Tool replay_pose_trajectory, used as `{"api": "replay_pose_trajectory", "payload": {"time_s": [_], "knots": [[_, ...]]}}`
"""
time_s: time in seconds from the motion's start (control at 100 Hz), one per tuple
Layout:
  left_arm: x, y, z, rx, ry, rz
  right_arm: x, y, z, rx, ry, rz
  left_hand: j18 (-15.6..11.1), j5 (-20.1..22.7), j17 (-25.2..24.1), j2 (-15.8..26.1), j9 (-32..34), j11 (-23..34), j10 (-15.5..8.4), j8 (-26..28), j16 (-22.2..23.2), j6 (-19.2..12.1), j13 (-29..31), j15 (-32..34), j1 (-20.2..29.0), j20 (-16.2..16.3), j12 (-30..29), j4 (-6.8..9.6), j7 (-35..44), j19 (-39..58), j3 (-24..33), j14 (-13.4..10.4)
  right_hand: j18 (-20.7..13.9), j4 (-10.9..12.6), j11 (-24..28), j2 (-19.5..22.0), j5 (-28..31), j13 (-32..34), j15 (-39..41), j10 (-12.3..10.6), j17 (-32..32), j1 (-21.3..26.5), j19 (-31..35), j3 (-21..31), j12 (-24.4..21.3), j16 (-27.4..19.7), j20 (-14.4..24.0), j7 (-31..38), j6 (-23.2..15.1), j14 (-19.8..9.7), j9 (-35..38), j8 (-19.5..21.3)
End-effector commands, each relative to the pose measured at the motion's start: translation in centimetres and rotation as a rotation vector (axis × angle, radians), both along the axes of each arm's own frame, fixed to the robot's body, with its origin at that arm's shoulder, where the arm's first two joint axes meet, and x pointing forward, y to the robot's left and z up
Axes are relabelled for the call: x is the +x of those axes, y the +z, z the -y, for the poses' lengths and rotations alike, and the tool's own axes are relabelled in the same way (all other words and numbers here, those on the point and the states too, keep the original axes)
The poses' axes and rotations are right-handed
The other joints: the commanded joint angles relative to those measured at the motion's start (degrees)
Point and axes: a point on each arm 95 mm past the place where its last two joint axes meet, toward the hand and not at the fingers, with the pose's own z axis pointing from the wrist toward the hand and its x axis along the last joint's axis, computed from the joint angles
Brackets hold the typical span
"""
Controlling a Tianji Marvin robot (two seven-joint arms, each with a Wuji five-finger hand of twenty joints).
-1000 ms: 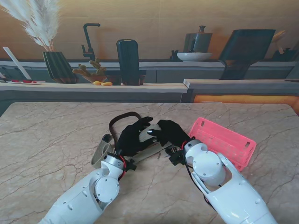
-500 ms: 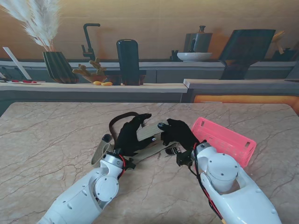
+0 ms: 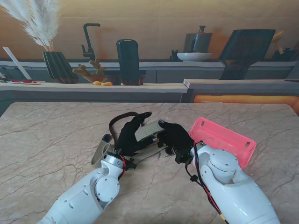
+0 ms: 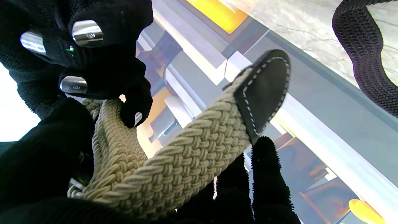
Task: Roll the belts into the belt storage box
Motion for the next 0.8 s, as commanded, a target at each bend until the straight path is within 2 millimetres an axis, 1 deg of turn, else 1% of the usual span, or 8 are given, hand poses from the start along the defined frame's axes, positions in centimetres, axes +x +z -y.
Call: {"api": "replay_pose_trajectory", "payload": {"time_s": [0.0,0.02,0.06,0.13,0.25,0.35,0.44,0.79], "knots": [[-0.1,0.1,0.6,-0.026,0.001,-0.007,-0.2,0.0,-1.3,0.014,0.034,-0.014,-3.3,-1.5,-0.1,0.8,-2.5,-0.4,-2.5,-0.7,-1.2,-1.9,-1.8,-1.0,-1.7,-1.1,-0.8,-1.82,-2.9,-1.3,1.1,-2.4,-2.9,4.0,1.9,9.7,4.7,1.6,2.5,2.0,1.3,11.6,2.9,10.4,1.0,1.1,2.0,8.4,-21.6,-4.0,0.5,3.2],[-0.1,0.1,0.6,-0.028,0.002,-0.006,-0.1,-0.1,-1.4,0.021,0.039,-0.023,-4.2,-1.4,0.2,0.9,-2.5,-0.4,-2.5,-1.1,-1.7,-1.9,-1.8,-1.2,-1.7,-1.3,-1.1,-1.90,-3.6,-1.7,1.4,-2.6,-2.9,4.1,1.9,9.7,4.6,1.5,2.5,2.0,1.3,11.6,2.9,10.4,1.1,1.1,2.0,8.3,-21.5,-4.0,0.5,3.2],[0.0,0.1,0.6,-0.031,0.005,0.000,-0.1,-0.3,-1.7,0.040,0.048,-0.043,-7.4,-1.3,2.8,1.1,-1.8,0.0,-2.0,-1.7,-4.1,-1.6,-0.2,-1.9,-1.3,-2.5,-2.0,-1.97,-4.5,-3.6,2.4,-3.6,-2.9,4.1,1.8,9.7,4.5,1.5,2.5,2.0,1.2,11.7,2.9,10.4,1.1,1.2,2.0,8.3,-21.4,-3.9,0.4,3.2],[0.0,0.2,0.7,-0.046,0.005,0.001,-0.1,-0.5,-2.1,0.085,0.057,-0.075,-9.1,-1.1,5.7,0.8,-1.8,-0.7,-1.3,-3.1,-7.8,-0.4,0.9,-1.8,-0.9,-4.4,-2.9,-2.26,-6.1,-7.1,4.4,-4.0,-2.9,4.1,1.7,9.7,4.5,1.1,2.5,2.2,0.8,11.8,2.8,10.4,1.2,1.2,2.1,8.3,-21.3,-3.7,0.1,3.3],[0.1,0.2,0.5,-0.036,0.014,0.013,-0.1,-0.5,-2.3,0.115,0.054,-0.089,-8.3,-1.3,5.4,1.2,-3.2,-1.1,-0.6,-3.7,-8.9,0.2,-0.7,-1.5,-1.2,-5.6,-3.1,-2.34,-6.8,-9.6,3.8,-3.2,-2.7,4.1,1.8,9.7,4.5,0.9,2.5,2.3,0.6,11.8,2.9,10.4,1.3,1.4,2.3,8.2,-21.0,-3.5,0.0,3.3],[0.3,0.1,0.2,-0.020,0.028,0.015,-0.3,-0.3,-2.2,0.123,0.051,-0.075,-6.9,-1.3,3.7,1.1,-4.0,-1.5,-0.6,-3.8,-8.9,-0.1,-2.1,-1.4,-1.3,-5.8,-3.3,-2.15,-7.3,-10.3,2.8,-2.1,-2.8,4.1,1.7,9.7,4.5,1.0,2.5,2.2,0.6,11.8,2.9,10.4,1.4,1.4,2.3,8.2,-21.1,-3.6,0.1,3.4],[0.7,0.0,-0.2,-0.003,0.045,0.011,-0.6,0.0,-1.9,0.117,0.058,-0.048,-6.3,-1.4,2.9,1.2,-4.2,-1.6,-0.7,-3.8,-8.9,-0.2,-2.6,-1.2,-1.5,-5.4,-3.4,-2.03,-7.7,-9.9,2.0,-1.9,-2.7,4.1,1.7,9.7,4.6,1.0,2.4,2.0,0.7,11.7,2.9,10.4,1.4,1.4,2.4,8.2,-21.1,-3.6,0.1,3.4],[1.0,-0.3,-0.6,0.014,0.067,-0.001,-1.2,0.6,-1.4,0.118,0.044,0.003,-6.8,-1.2,2.4,1.1,-4.1,-1.7,-1.2,-3.1,-8.9,-0.9,-2.5,-1.1,-1.9,-4.9,-3.6,-1.80,-7.8,-9.3,0.7,-1.9,-2.7,4.2,1.5,9.7,4.5,1.0,2.3,1.9,0.7,11.7,2.8,10.3,1.5,1.5,2.4,8.1,-21.2,-3.7,0.1,3.4]]}}
